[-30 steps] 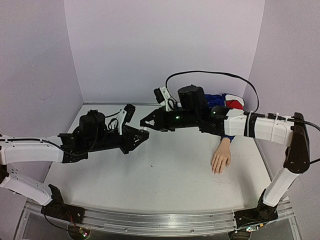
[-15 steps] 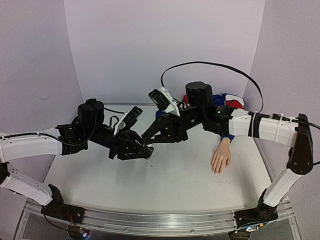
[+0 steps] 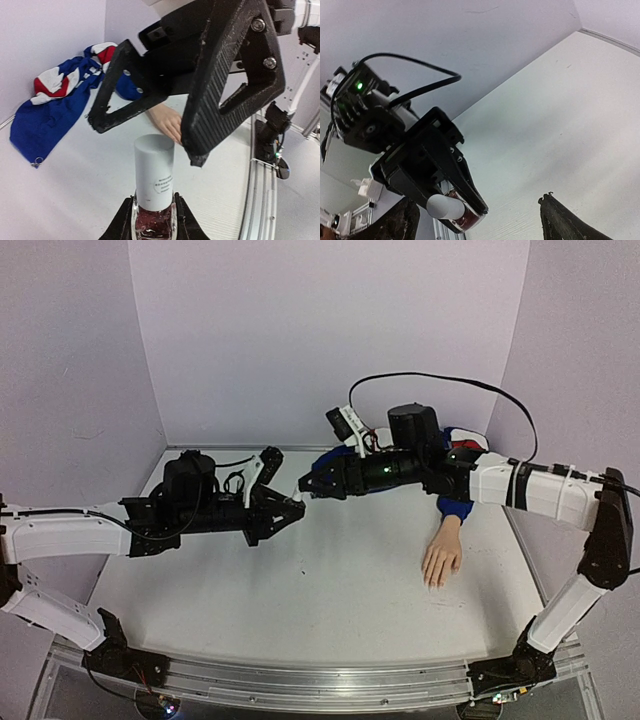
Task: Paint the nails
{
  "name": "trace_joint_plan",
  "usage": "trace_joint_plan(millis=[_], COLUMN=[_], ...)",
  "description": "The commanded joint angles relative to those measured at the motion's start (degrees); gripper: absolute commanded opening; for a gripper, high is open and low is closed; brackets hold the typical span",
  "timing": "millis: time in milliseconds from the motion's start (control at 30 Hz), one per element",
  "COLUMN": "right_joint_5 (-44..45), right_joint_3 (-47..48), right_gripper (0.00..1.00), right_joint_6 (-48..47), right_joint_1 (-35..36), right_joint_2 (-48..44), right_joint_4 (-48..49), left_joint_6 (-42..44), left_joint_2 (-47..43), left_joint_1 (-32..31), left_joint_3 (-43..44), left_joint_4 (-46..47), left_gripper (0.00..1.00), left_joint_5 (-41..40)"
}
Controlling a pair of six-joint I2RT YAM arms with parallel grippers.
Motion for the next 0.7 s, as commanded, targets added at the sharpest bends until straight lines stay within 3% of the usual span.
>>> trace_joint_plan(millis=[0, 433, 667], right_joint_5=[10.79, 13.28, 13.51], right_joint_3=[3.08, 15.32, 15.69], right_gripper=[0.83, 0.54, 0.26], right_joint_6=[8.57, 8.94, 7.88], right_joint_1=[1.08, 5.53, 5.84], right_joint_2=[-2.15, 6.89, 7.01], right_joint_4=[-2.12, -12.91, -13.91], left_joint_6=[2.87, 2.5, 2.87], left_joint_2=[-0.31, 0.37, 0.94], left_joint_1=[-0.7, -2.22, -2.75], left_joint_3=[0.67, 1.26, 1.88], left_joint_4=[2.64, 0.58, -0.67], left_gripper=[0.0, 0.0, 0.0], left_joint_5=[-12.62, -17.23, -16.74])
